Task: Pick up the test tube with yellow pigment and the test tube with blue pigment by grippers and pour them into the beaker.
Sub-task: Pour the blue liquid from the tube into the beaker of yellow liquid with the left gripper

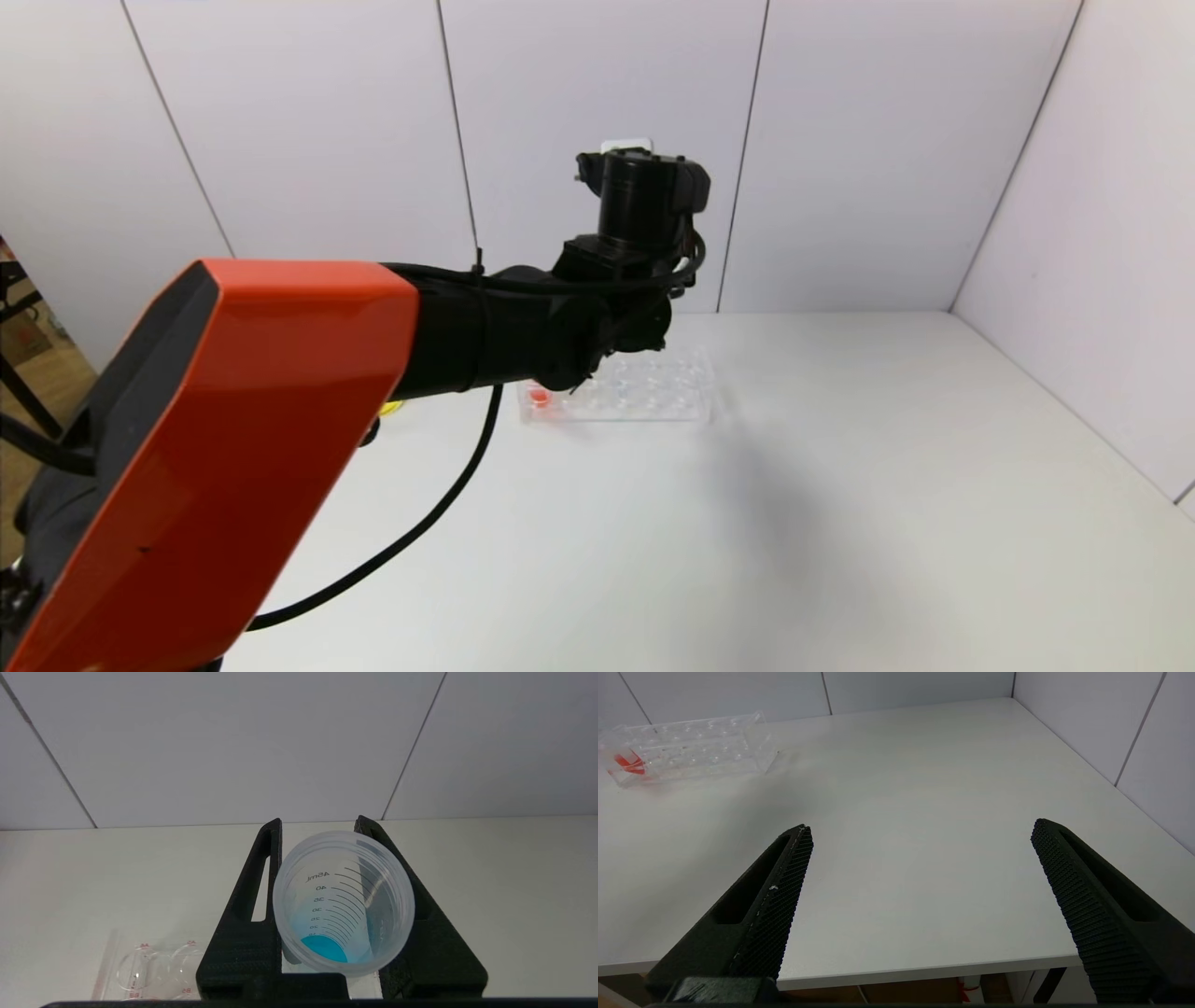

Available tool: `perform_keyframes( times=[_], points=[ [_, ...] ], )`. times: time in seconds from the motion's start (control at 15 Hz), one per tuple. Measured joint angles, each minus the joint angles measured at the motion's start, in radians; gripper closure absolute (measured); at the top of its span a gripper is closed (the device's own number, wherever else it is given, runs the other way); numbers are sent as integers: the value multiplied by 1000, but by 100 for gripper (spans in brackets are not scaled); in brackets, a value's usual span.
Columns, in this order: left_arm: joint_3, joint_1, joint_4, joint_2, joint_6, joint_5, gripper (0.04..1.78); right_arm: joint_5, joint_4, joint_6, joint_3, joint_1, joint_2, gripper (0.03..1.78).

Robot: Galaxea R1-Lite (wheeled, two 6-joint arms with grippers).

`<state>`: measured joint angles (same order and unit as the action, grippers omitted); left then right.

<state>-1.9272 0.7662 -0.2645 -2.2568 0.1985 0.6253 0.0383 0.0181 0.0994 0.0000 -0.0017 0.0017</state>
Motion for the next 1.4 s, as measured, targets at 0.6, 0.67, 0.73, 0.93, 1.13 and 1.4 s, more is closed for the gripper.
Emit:
perform_keyframes(
  times=[0.6, 0.67, 0.73, 0.93, 1.13, 1.4],
  points=[
    [314, -298, -35, 265, 13, -42, 127, 0, 0, 0, 0, 0, 0, 10],
    [357, -331, -51, 291, 13, -62, 127, 0, 0, 0, 0, 0, 0, 10],
    [399, -366, -72, 315, 13, -82, 127, 0, 0, 0, 0, 0, 0, 10],
    [503, -482, -114, 378, 13, -140, 127, 0, 0, 0, 0, 0, 0, 10],
    [554, -579, -117, 417, 11, -187, 127, 0, 0, 0, 0, 0, 0, 10],
    [579, -671, -116, 440, 0, -236, 127, 0, 0, 0, 0, 0, 0, 10]
  ],
)
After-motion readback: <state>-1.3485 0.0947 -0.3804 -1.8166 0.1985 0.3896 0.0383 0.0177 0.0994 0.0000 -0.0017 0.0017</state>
